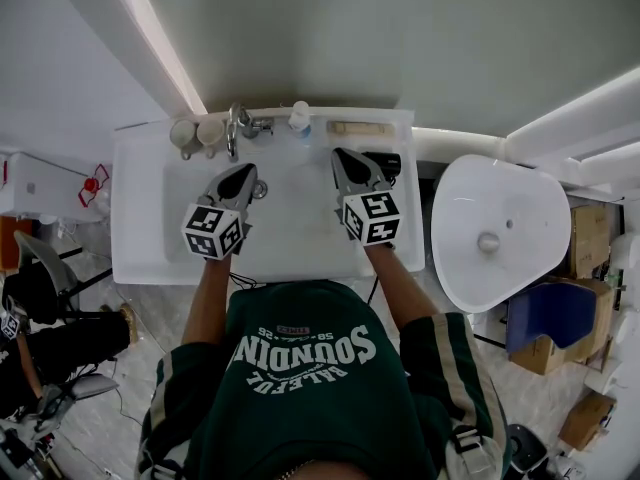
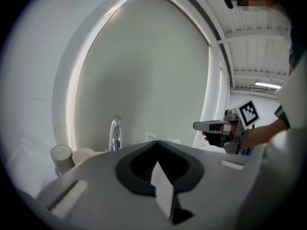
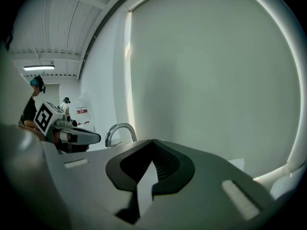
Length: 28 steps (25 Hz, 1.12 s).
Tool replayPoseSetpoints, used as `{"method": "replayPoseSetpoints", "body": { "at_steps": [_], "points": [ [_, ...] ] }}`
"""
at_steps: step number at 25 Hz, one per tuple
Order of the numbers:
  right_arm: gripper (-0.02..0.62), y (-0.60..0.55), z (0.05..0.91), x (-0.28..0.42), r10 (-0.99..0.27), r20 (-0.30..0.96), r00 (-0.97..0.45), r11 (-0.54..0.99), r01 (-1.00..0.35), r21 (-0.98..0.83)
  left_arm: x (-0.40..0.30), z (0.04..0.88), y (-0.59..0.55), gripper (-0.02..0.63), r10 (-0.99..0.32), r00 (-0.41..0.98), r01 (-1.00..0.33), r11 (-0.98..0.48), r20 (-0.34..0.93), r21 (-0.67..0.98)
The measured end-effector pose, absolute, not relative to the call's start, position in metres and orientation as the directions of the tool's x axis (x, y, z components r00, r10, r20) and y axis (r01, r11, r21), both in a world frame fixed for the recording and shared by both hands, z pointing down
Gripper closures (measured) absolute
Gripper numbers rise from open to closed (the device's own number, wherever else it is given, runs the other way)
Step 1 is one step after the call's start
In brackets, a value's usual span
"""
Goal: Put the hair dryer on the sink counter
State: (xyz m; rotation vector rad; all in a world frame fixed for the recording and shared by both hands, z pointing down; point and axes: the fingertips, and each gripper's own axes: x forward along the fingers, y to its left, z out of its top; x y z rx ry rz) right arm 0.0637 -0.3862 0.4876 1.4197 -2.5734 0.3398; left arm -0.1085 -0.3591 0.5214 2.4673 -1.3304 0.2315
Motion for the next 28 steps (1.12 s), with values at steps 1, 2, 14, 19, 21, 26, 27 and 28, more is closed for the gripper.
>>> {"method": "replayPoseSetpoints", "body": {
  "at_steps": [1, 2, 14, 19, 21, 26, 27, 28],
  "points": [
    [0.591, -0.385, 0.483, 0.062, -0.808, 0.256, -0.53, 0.521, -0.847, -0.11, -0.11, 0.521, -0.359, 0.555, -0.783, 0.549, -0.835, -0.509, 0.292, 0.206],
    [0.591, -0.384, 0.48, 0.061, -0.81, 0.247, -0.533, 0.523, -0.845, -0.109, -0.112, 0.52, -0.359, 0.555, -0.784, 0.548, -0.836, -0.508, 0.291, 0.205],
    [0.591, -0.379, 0.482, 0.055, -0.811, 0.231, -0.538, 0.522, -0.843, -0.132, -0.113, 0.524, -0.362, 0.555, -0.779, 0.552, -0.834, -0.511, 0.297, 0.211],
    [0.592, -0.38, 0.482, 0.059, -0.814, 0.231, -0.533, 0.517, -0.846, -0.134, -0.111, 0.524, -0.363, 0.555, -0.778, 0.554, -0.832, -0.513, 0.295, 0.211],
    [0.592, -0.381, 0.483, 0.059, -0.814, 0.233, -0.532, 0.515, -0.846, -0.135, -0.11, 0.524, -0.364, 0.555, -0.777, 0.555, -0.832, -0.513, 0.296, 0.212],
    [0.592, -0.382, 0.486, 0.058, -0.811, 0.239, -0.534, 0.515, -0.846, -0.139, -0.11, 0.526, -0.365, 0.555, -0.775, 0.557, -0.831, -0.514, 0.298, 0.215],
    [0.592, -0.383, 0.487, 0.058, -0.811, 0.24, -0.534, 0.516, -0.845, -0.14, -0.11, 0.526, -0.365, 0.555, -0.775, 0.557, -0.83, -0.514, 0.299, 0.215],
    [0.592, -0.383, 0.488, 0.058, -0.81, 0.241, -0.535, 0.516, -0.845, -0.141, -0.11, 0.527, -0.366, 0.555, -0.775, 0.557, -0.83, -0.514, 0.299, 0.216]
  ]
}}
